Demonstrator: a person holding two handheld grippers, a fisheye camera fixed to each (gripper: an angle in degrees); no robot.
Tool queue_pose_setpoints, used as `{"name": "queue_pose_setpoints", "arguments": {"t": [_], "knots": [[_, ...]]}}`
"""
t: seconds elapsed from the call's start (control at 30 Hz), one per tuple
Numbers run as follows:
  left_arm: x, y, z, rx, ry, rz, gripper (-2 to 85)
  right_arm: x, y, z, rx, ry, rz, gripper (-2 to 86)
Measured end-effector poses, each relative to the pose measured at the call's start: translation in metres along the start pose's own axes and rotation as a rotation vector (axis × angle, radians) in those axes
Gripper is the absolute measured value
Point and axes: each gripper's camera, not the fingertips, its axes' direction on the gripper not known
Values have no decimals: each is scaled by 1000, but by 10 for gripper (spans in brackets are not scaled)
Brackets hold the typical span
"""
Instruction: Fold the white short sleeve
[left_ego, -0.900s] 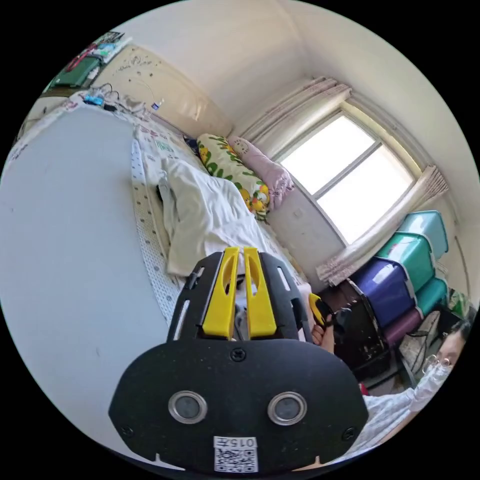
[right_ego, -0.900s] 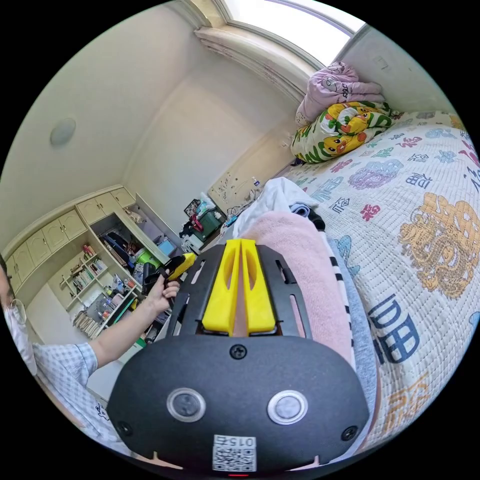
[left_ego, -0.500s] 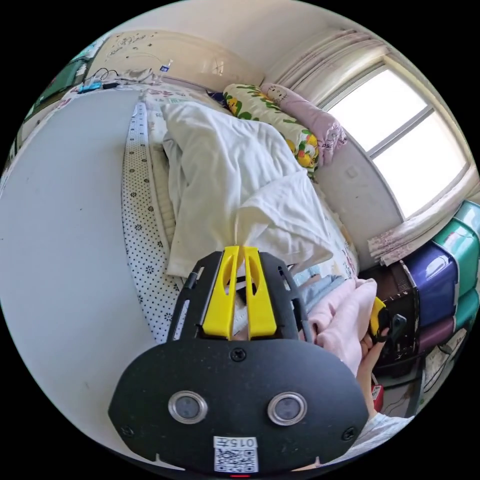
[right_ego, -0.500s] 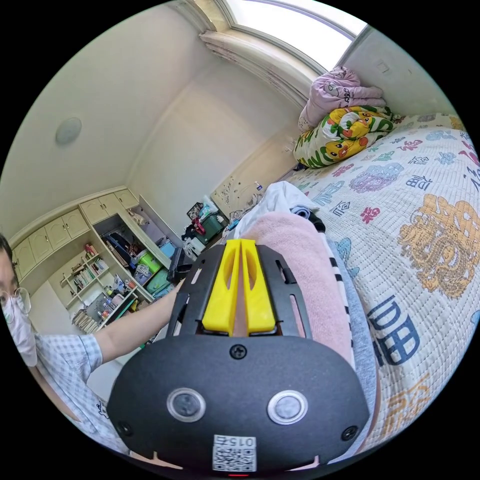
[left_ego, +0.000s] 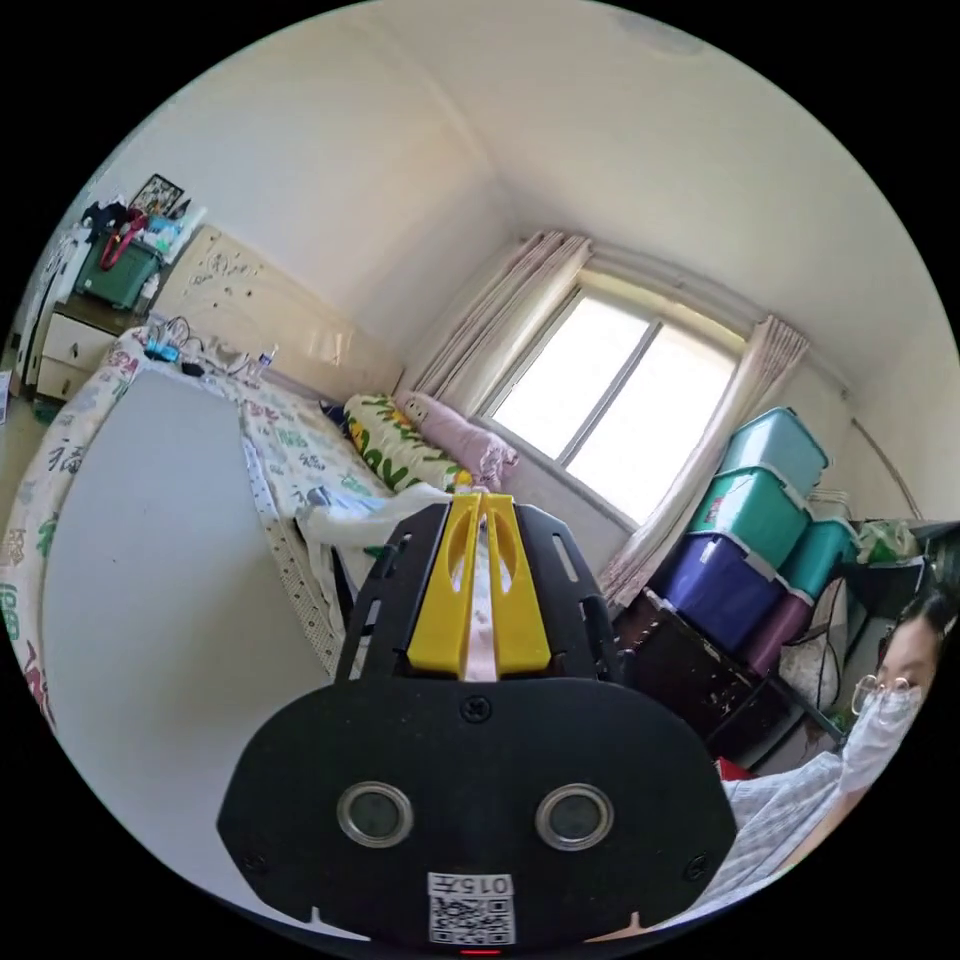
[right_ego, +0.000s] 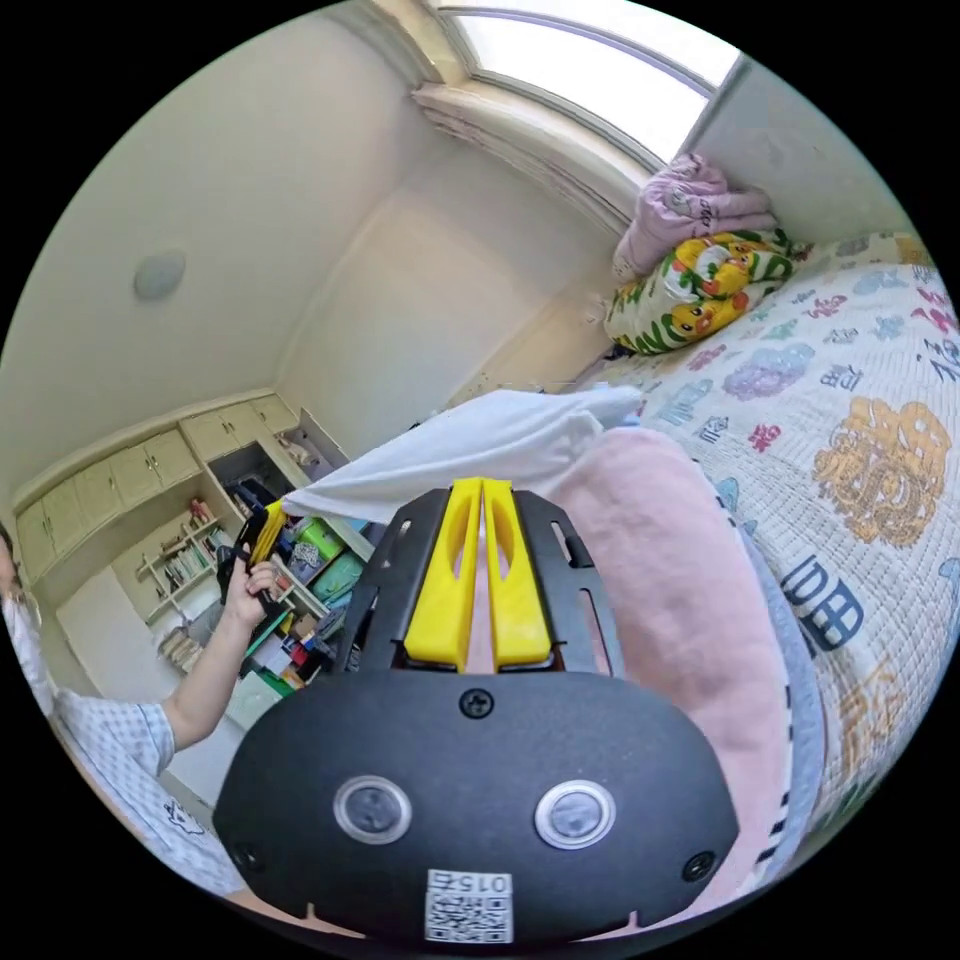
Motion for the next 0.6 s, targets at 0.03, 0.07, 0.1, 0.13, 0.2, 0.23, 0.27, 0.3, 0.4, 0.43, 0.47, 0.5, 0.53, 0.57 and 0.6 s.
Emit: {"name": "queue_pose_setpoints", "arguments": {"t": [0.03, 0.07, 0.1, 0.13, 0.2, 0.23, 0.27, 0.3, 0.4, 0.43, 0.47, 0.5, 0.53, 0.57, 0.6], "knots": [[3, 2, -19, 35, 11, -4, -7, -17, -4, 0, -18, -6, -27, -4], [6, 8, -58, 100, 34, -31, -7, -50, -13, 3, -66, -29, -70, -3], [7, 16, -96, 155, 56, -66, -7, -78, -24, 7, -116, -59, -102, -2], [7, 20, -115, 180, 63, -77, -7, -91, -30, 8, -137, -74, -117, -2], [14, 40, -187, 269, 67, -111, -7, -138, -57, 15, -201, -115, -172, 3], [17, 44, -204, 274, 51, -110, -7, -148, -64, 18, -216, -116, -184, 5], [25, 50, -233, 244, 2, -92, -7, -167, -79, 24, -246, -112, -208, 11], [32, 56, -257, 185, -48, -67, -7, -182, -95, 33, -275, -101, -233, 18], [48, 81, -338, 310, -108, 15, -9, -211, -134, 64, -363, -71, -247, 48], [50, 89, -363, 409, -116, 13, -9, -215, -142, 71, -378, -75, -241, 55], [50, 102, -410, 549, -172, -25, -9, -222, -157, 84, -406, -90, -226, 62], [51, 107, -445, 600, -234, -27, -9, -228, -172, 99, -435, -94, -207, 71], [51, 108, -457, 593, -264, -21, -9, -230, -179, 107, -452, -86, -197, 75], [45, 105, -470, 522, -309, -35, -9, -235, -194, 125, -487, -53, -184, 85], [36, 102, -472, 420, -326, -49, -8, -236, -208, 145, -530, 5, -167, 96]]}}
